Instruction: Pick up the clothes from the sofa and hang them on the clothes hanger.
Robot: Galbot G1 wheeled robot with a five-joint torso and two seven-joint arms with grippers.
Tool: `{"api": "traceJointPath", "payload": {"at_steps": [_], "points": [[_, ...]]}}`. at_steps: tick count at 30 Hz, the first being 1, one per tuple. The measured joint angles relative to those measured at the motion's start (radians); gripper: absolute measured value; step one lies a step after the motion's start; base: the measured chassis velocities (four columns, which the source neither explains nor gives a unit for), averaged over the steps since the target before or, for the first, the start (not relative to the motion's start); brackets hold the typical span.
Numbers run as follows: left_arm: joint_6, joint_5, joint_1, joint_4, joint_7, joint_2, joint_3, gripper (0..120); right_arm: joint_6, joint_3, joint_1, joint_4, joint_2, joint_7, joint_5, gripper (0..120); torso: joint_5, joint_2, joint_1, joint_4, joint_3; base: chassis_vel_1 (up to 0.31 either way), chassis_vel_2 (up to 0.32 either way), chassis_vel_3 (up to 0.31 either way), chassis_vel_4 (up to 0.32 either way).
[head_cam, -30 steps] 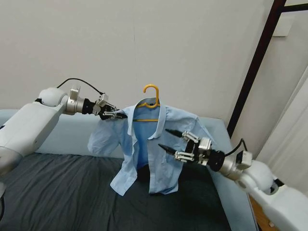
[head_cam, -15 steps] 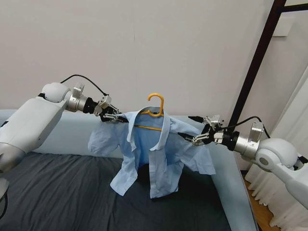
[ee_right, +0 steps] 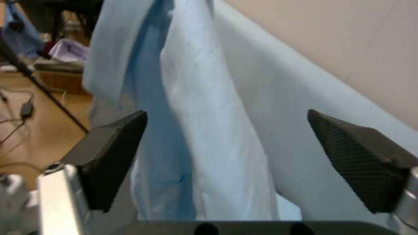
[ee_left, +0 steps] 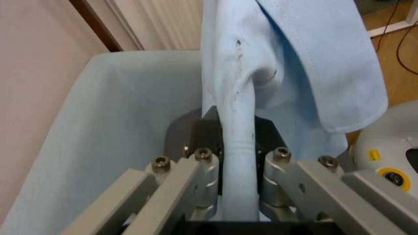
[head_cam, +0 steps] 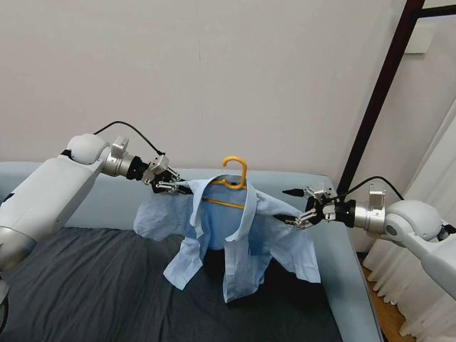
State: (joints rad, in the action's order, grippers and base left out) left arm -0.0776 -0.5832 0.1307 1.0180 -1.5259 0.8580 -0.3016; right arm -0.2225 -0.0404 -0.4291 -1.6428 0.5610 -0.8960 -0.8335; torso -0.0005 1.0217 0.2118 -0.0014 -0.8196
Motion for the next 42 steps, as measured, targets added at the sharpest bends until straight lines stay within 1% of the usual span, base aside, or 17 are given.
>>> {"api": "traceJointPath", "payload": {"at_steps": [4,6,9,10,11,12,14,15,19,25,29,30,31,36,37,40,42], "points": [[0.000,0.009,-0.016,0.008,-0.001,0.016,0.000,6,-0.016,0.005,0.006,-0.001,0.004,-0.031,0.053,70,0.0000,0.000,0.000,0.0004,0.000,0.000,0.000,0.000,0.000],[0.000,0.010,-0.016,0.007,-0.001,0.019,0.000,6,-0.017,0.005,0.006,-0.001,0.005,-0.034,0.061,68,-0.0001,0.000,0.000,0.0004,0.000,0.000,0.000,0.000,0.000],[-0.001,0.016,-0.017,-0.002,-0.002,0.034,-0.003,6,-0.020,0.014,0.006,0.009,0.014,-0.058,0.113,53,0.0000,0.000,0.000,0.0003,0.000,0.000,0.000,0.000,0.000],[-0.001,0.016,-0.017,-0.002,-0.002,0.034,-0.003,6,-0.020,0.014,0.006,0.009,0.014,-0.058,0.113,53,0.0000,0.000,0.000,0.0003,0.000,0.000,0.000,0.000,0.000],[-0.002,0.019,-0.016,-0.005,-0.002,0.037,-0.004,6,-0.021,0.017,0.004,0.013,0.017,-0.064,0.122,49,0.0000,0.000,0.000,0.0002,0.000,0.000,0.000,0.000,0.000],[-0.004,0.022,-0.014,-0.012,-0.003,0.045,-0.005,6,-0.021,0.020,0.005,0.023,0.026,-0.083,0.138,36,0.0001,0.000,0.000,0.0002,0.000,0.000,0.000,0.000,0.000],[-0.008,0.023,-0.012,-0.023,-0.003,0.051,-0.005,6,-0.021,0.020,0.009,0.029,0.035,-0.101,0.143,22,-0.0001,0.000,0.000,0.0003,0.000,0.000,0.000,0.000,0.000],[-0.008,0.023,-0.012,-0.023,-0.003,0.051,-0.005,6,-0.021,0.020,0.009,0.029,0.035,-0.101,0.143,22,-0.0001,0.000,0.000,0.0003,0.000,0.000,0.000,0.000,0.000],[-0.020,0.026,-0.010,-0.042,-0.003,0.059,-0.004,6,-0.021,0.019,0.009,0.035,0.044,-0.103,0.141,7,-0.0001,0.000,0.000,0.0003,0.000,0.000,0.000,0.000,0.000],[-0.066,0.014,-0.010,-0.068,-0.003,0.069,-0.006,6,-0.021,0.018,0.009,0.044,0.048,-0.117,0.117,7,-0.0001,0.000,0.000,0.0003,0.000,0.000,0.000,0.000,0.000],[-0.167,-0.045,0.015,-0.119,-0.003,0.082,-0.026,21,-0.023,0.026,0.009,0.049,0.045,-0.130,0.096,7,0.0001,0.000,0.000,0.0003,0.000,0.000,0.000,0.000,0.000],[-0.206,-0.081,0.027,-0.141,-0.003,0.083,-0.036,27,-0.024,0.031,0.008,0.051,0.038,-0.131,0.082,7,-0.0001,0.000,0.000,0.0001,0.000,0.000,0.000,0.000,0.000],[-0.206,-0.081,0.027,-0.141,-0.003,0.083,-0.036,27,-0.024,0.031,0.008,0.051,0.038,-0.131,0.082,7,-0.0001,0.000,0.000,0.0001,0.000,0.000,0.000,0.000,0.000],[-0.303,-0.240,0.069,-0.214,-0.003,0.067,-0.057,50,-0.047,0.049,0.001,0.055,0.007,-0.113,-0.013,7,0.0000,0.000,0.000,0.0001,0.000,0.000,0.000,0.000,0.000],[-0.303,-0.240,0.069,-0.214,-0.003,0.067,-0.057,50,-0.047,0.049,0.001,0.055,0.007,-0.113,-0.013,7,0.0000,0.000,0.000,0.0001,0.000,0.000,0.000,0.000,0.000],[-0.321,-0.406,0.081,-0.242,-0.003,0.041,-0.067,61,-0.075,0.069,-0.009,0.041,-0.010,-0.052,-0.090,7,0.0000,0.000,0.000,0.0003,0.000,0.000,0.000,0.000,0.000],[-0.295,-0.514,0.071,-0.236,0.004,0.017,-0.059,69,-0.092,0.079,-0.015,0.024,-0.020,0.008,-0.139,7,0.0000,0.000,0.000,0.0002,0.000,0.000,0.000,0.000,0.000]]}}
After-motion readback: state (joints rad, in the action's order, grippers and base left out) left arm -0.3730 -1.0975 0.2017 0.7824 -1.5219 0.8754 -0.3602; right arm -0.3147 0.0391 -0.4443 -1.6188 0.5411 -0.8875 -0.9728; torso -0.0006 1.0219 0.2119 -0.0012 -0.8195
